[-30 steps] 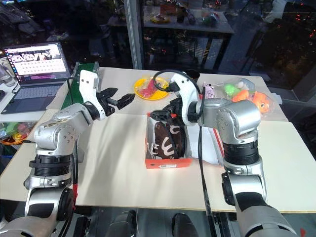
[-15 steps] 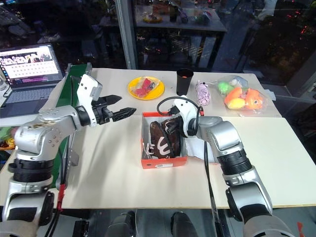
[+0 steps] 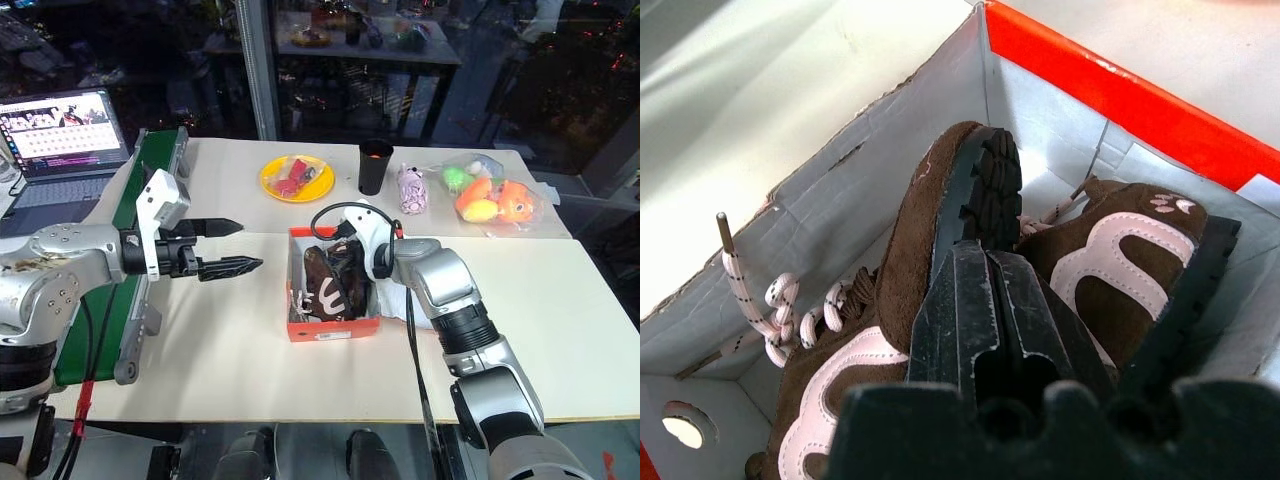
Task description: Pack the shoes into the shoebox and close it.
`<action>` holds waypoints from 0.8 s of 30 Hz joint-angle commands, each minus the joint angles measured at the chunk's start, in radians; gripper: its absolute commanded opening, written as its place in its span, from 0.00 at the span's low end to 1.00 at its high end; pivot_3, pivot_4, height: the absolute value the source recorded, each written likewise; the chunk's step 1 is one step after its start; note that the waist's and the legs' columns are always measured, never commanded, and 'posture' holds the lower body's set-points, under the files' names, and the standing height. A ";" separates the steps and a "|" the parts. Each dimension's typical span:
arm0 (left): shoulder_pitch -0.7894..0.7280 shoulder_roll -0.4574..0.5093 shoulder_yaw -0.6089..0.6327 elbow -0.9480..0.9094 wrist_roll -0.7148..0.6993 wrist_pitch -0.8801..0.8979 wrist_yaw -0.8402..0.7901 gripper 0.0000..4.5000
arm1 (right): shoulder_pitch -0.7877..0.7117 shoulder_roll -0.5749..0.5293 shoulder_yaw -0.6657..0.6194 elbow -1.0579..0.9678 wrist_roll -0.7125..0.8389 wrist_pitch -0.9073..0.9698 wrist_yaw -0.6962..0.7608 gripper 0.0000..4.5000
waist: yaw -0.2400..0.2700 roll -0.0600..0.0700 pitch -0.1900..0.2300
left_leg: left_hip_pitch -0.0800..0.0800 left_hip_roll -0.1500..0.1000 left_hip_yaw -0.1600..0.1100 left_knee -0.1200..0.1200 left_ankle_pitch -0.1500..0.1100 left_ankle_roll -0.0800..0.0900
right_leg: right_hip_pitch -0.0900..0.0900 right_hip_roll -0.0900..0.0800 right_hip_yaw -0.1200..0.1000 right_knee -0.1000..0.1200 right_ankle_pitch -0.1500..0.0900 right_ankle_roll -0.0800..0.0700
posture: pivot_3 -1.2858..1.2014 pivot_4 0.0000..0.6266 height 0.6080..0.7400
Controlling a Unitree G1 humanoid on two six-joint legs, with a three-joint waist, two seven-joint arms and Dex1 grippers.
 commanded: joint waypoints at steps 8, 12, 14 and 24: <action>0.009 0.030 0.040 -0.064 -0.034 0.015 0.008 1.00 | -0.011 0.064 0.079 0.269 -0.135 -0.236 0.011 0.01 | -0.002 0.000 0.000 | 0.000 0.000 0.000 0.000 0.000 0.000 | 0.000 0.000 0.000 0.000 0.000 0.000 | 0.52 0.24 0.97; 0.015 0.032 0.044 -0.072 -0.043 0.020 0.015 1.00 | -0.027 0.052 0.083 0.287 -0.179 -0.274 0.017 0.01 | -0.002 0.000 0.000 | 0.003 0.000 0.000 0.001 0.000 0.000 | 0.003 0.000 0.000 0.000 0.000 0.000 | 0.52 0.24 0.97; 0.024 0.035 0.044 -0.072 -0.045 0.016 0.016 1.00 | -0.050 0.030 0.057 0.226 -0.174 -0.239 0.031 0.01 | -0.002 0.000 0.000 | 0.004 0.000 0.000 0.001 0.000 0.000 | 0.005 0.000 0.000 0.000 0.000 0.000 | 0.52 0.24 0.97; 0.005 0.046 -0.009 -0.032 -0.035 -0.033 -0.068 1.00 | -0.091 -0.112 -0.149 -0.292 0.072 0.235 0.126 0.01 | 0.008 0.000 0.000 | 0.000 0.000 0.000 0.000 0.000 0.000 | -0.001 0.000 0.000 0.003 -0.001 -0.001 | 0.52 0.24 0.97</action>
